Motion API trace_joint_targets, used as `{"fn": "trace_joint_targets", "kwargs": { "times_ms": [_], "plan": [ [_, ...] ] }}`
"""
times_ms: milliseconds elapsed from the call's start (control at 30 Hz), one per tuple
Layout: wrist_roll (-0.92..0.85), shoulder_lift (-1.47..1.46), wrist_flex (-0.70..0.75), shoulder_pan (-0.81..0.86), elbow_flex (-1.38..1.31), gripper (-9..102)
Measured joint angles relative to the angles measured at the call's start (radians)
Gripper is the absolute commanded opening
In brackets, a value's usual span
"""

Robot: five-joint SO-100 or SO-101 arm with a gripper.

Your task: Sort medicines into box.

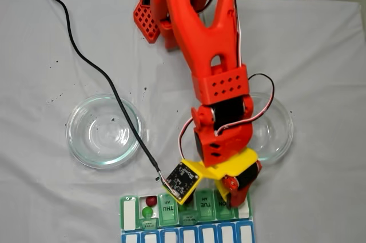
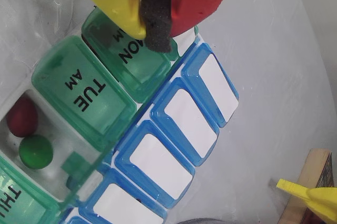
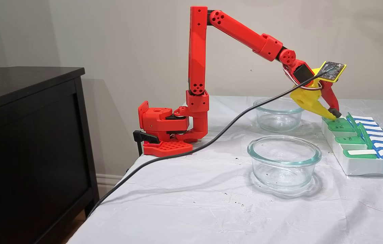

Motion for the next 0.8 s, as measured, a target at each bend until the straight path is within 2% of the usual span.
{"fn": "trace_joint_targets", "kwargs": {
  "times_ms": [167, 533, 800],
  "plan": [
    [-0.017, -0.031, 0.009, 0.02, -0.031, 0],
    [-0.084, -0.048, 0.152, 0.032, -0.051, 0],
    [-0.144, 0.009, 0.16, 0.003, 0.018, 0]
  ]
}}
